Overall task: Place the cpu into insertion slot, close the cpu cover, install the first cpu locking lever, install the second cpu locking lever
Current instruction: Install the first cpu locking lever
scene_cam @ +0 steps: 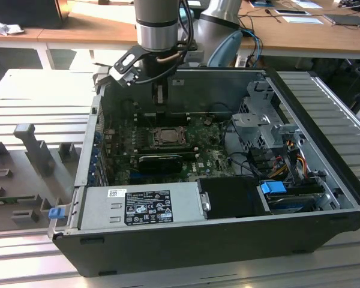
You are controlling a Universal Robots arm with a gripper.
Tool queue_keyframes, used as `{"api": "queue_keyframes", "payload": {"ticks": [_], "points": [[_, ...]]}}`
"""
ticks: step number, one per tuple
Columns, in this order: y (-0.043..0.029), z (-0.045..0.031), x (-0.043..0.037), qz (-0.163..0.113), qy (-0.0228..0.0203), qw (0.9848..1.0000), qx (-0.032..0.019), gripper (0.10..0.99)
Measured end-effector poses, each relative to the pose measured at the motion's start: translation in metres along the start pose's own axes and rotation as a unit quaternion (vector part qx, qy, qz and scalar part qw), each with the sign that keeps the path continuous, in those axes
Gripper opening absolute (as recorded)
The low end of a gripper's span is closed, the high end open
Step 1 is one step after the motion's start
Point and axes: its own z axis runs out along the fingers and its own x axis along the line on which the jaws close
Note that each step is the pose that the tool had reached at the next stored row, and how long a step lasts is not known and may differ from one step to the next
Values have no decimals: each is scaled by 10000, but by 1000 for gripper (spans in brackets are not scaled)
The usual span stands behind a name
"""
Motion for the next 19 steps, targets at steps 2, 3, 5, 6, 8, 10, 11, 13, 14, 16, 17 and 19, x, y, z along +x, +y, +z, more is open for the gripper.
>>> {"api": "queue_keyframes", "payload": {"ticks": [2, 3, 5, 6, 8, 10, 11, 13, 14, 16, 17, 19], "points": [[2, -40, -1, -2, -27, 10000, -1, 106], [3, -63, -1, -2, -36, 10000, -1, 106], [8, -158, -2, -4, -79, 10000, -3, 106], [9, -175, -3, -141, -82, 9999, -7, 106], [9, -176, -3, -440, -68, 9990, -16, 106], [9, -175, -3, -749, -52, 9972, -24, 106], [8, -175, -3, -842, -48, 9964, -27, 106], [9, -171, -2, -1484, -18, 9889, -44, 106], [9, -171, -3, -1556, -17, 9878, -44, 106], [9, -168, -3, -1826, -18, 9832, -50, 106], [9, -166, -2, -2005, -12, 9797, -55, 106], [8, -167, -2, -2262, -5, 9741, -62, 106]]}}
